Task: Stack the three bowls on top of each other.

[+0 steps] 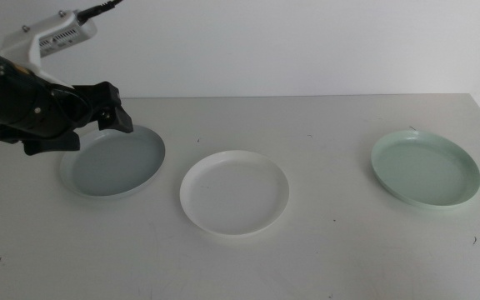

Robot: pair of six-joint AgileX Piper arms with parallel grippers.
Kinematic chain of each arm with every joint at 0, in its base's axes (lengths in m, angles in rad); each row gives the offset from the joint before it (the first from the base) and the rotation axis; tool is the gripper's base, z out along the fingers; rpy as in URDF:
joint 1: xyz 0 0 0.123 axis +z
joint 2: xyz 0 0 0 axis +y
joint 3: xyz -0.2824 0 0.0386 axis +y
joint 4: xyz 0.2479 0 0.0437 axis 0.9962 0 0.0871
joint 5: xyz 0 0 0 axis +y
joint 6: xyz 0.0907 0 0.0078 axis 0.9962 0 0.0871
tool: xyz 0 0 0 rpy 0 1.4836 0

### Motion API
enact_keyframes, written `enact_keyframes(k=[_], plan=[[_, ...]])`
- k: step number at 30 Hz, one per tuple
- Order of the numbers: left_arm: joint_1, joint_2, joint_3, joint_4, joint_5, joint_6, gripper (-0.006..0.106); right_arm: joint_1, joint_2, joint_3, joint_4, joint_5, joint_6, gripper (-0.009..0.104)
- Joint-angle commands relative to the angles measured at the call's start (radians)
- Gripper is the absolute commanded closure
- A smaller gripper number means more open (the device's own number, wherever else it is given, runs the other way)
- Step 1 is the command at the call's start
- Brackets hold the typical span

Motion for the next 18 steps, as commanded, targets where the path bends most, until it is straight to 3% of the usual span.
enact_keyframes(k=[1, 18], plan=[[-0.007, 0.005, -0.043, -0.061, 0.000, -0.001, -0.004, -0.007, -0.028, -0.006, -0.003, -0.073, -0.010, 0.048], [-0.006, 0.088, -0.042, -0.055, 0.050, 0.018, -0.004, -0.007, -0.028, -0.006, -0.003, -0.073, -0.010, 0.048]])
